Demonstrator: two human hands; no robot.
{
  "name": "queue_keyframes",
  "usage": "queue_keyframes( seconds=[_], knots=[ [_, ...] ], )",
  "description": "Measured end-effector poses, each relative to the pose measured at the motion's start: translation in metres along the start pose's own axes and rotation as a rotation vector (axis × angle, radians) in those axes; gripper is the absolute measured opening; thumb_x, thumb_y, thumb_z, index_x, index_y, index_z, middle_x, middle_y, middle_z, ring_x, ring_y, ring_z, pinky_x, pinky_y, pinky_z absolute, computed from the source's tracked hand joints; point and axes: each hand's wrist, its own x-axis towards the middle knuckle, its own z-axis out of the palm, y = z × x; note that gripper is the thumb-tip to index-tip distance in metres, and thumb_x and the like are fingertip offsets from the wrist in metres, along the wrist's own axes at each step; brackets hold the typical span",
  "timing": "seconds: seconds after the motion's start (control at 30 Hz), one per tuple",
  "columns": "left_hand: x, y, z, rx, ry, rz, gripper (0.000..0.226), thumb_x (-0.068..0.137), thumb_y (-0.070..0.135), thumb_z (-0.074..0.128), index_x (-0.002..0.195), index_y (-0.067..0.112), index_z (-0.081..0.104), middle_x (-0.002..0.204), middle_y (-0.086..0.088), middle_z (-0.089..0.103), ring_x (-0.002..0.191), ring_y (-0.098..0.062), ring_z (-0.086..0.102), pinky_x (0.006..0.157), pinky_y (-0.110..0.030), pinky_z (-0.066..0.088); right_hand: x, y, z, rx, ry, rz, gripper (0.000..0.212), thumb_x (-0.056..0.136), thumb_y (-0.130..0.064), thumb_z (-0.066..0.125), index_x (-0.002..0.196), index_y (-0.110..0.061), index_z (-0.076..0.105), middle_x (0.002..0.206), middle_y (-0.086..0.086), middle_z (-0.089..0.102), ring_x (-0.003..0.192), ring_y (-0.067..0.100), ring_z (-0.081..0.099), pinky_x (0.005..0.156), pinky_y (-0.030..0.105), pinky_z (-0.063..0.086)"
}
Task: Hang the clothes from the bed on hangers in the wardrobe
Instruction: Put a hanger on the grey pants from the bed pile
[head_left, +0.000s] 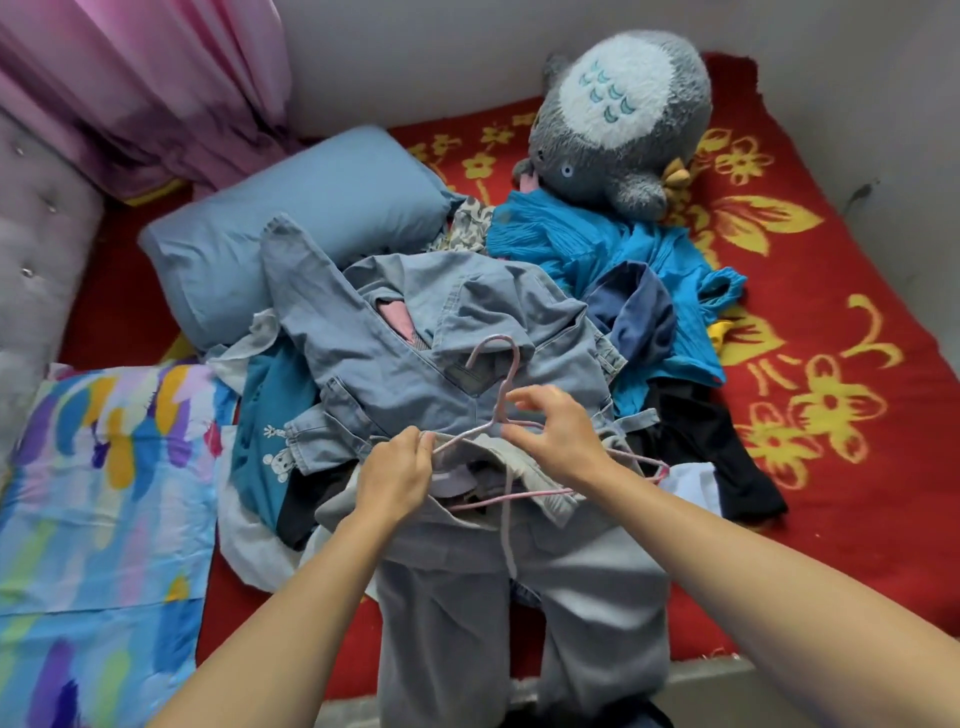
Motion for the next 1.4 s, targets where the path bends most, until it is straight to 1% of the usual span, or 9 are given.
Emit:
queue_keyframes(
  seconds=[0.13,0.23,0.37,0.43,0.63,0.9,1.1,1.27,1.4],
  knots=[
    [0.015,-0.010,-0.016,-0.060,0.036,-0.077,0.046,0.096,0.057,0.033,0.073,0.020,0.047,0.078,-0.008,0.063,0.083,-0.033,0.057,0.072,-0.041,0.042,-0.028,0.007,-0.028,-0.299,0.451,-0.314,0.015,0.076,-0.033,0.064,0.074,-0.019,0.060,0.070,-0.009,0.054,0.066,0.012,0.053,0.063,0.027,0.038],
    [0.020,-0.011,-0.024,-0.081,0.018,-0.032,0.047,0.092,0.063,0.041,0.072,0.021,0.049,0.070,0.000,0.060,0.075,-0.025,0.057,0.071,-0.043,0.046,-0.049,0.035,-0.009,-0.489,0.214,-0.259,0.020,0.078,-0.041,0.057,0.074,-0.022,0.059,0.068,-0.005,0.061,0.065,0.019,0.063,0.055,0.027,0.041],
    [0.014,-0.014,-0.022,-0.030,0.065,0.118,0.029,0.095,0.040,0.049,0.071,0.023,0.046,0.062,0.004,0.056,0.066,-0.022,0.055,0.062,-0.041,0.044,-0.039,0.078,0.033,-0.758,-0.176,0.099,0.061,0.080,-0.057,0.060,0.131,-0.025,0.046,0.123,0.000,0.053,0.114,0.025,0.051,0.087,0.039,0.043],
    [0.010,-0.017,-0.022,-0.010,0.073,0.193,0.024,0.096,0.033,0.050,0.075,0.022,0.047,0.059,0.005,0.052,0.061,-0.019,0.053,0.058,-0.040,0.043,-0.030,0.090,0.050,-0.804,-0.140,0.186,0.068,0.077,-0.055,0.063,0.133,-0.024,0.043,0.125,0.003,0.051,0.115,0.027,0.048,0.088,0.042,0.042],
    [0.003,-0.043,-0.030,0.065,0.029,0.354,0.007,0.098,0.027,0.044,0.096,0.030,0.050,0.074,0.004,0.058,0.069,-0.024,0.056,0.061,-0.040,0.046,-0.013,0.112,0.008,-0.773,0.048,0.291,0.029,0.081,-0.020,0.054,0.108,-0.016,0.063,0.107,0.008,0.068,0.100,0.032,0.063,0.079,0.038,0.043],
    [0.006,-0.038,-0.021,0.242,-0.103,0.412,0.036,0.091,0.009,0.052,0.120,0.030,0.048,0.093,0.000,0.057,0.084,-0.024,0.057,0.066,-0.040,0.047,0.014,0.106,-0.133,-0.420,0.109,0.426,0.009,0.074,-0.023,0.062,0.077,-0.029,0.068,0.081,-0.007,0.067,0.089,0.024,0.064,0.069,0.032,0.048],
    [0.010,0.001,-0.014,0.422,-0.107,0.330,0.037,0.086,0.008,0.049,0.118,0.025,0.047,0.096,-0.004,0.053,0.094,-0.030,0.056,0.071,-0.042,0.046,0.024,0.037,-0.123,-0.586,0.053,0.073,0.018,0.077,-0.023,0.059,0.091,-0.028,0.070,0.098,0.000,0.070,0.096,0.029,0.062,0.079,0.037,0.048],
    [0.014,0.002,-0.024,0.145,-0.018,0.280,0.030,0.088,0.002,0.051,0.106,0.026,0.054,0.090,-0.003,0.058,0.083,-0.030,0.057,0.071,-0.041,0.047,0.023,0.005,-0.096,-0.704,-0.271,-0.056,0.033,0.086,-0.040,0.055,0.118,-0.035,0.062,0.116,-0.002,0.064,0.109,0.025,0.055,0.081,0.035,0.042],
    [0.005,0.006,-0.032,0.007,0.019,0.344,0.025,0.089,0.004,0.055,0.102,0.025,0.059,0.089,0.004,0.060,0.081,-0.018,0.057,0.072,-0.037,0.046,0.023,-0.006,-0.070,-0.818,-0.260,-0.237,0.049,0.090,-0.059,0.047,0.130,-0.031,0.052,0.120,-0.002,0.061,0.115,0.024,0.046,0.092,0.041,0.038]
  ],
)
